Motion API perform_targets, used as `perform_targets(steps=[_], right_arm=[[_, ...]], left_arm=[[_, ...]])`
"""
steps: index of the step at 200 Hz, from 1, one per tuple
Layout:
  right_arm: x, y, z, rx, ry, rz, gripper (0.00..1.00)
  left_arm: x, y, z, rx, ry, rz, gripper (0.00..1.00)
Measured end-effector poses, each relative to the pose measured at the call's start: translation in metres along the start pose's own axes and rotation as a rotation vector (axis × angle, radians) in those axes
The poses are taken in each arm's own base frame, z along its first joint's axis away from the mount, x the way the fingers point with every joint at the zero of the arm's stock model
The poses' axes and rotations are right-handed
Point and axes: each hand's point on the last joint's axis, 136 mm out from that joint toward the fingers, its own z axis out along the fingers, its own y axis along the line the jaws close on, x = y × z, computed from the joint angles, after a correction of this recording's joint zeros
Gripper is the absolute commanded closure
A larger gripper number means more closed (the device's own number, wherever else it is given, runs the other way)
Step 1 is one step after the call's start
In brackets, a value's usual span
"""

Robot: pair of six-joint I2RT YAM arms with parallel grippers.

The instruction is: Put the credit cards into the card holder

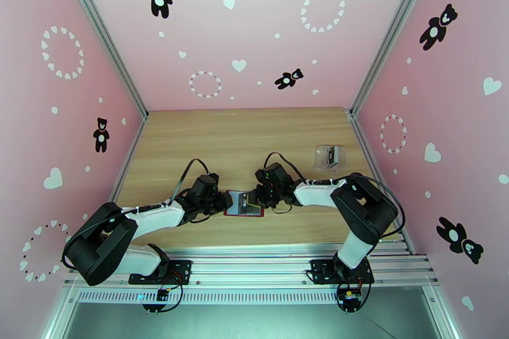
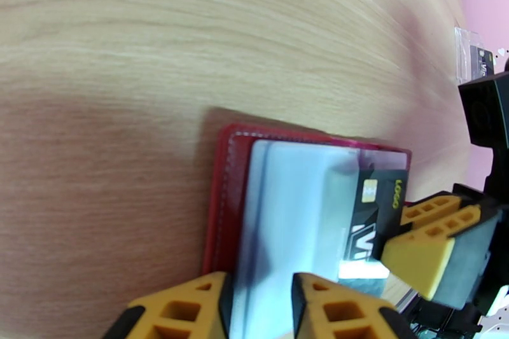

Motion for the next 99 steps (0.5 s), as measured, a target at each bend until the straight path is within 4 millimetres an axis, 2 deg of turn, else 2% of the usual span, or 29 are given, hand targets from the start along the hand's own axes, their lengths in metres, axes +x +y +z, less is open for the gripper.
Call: perform_targets(steps=[99], right_arm=[[-0.0009,-0.0010,-0.0003,0.107,-0.001,-0.025,0.58]], left_arm=[[0.0003,-0.0002,0.0001,0.000,0.001,0.001,0.68]])
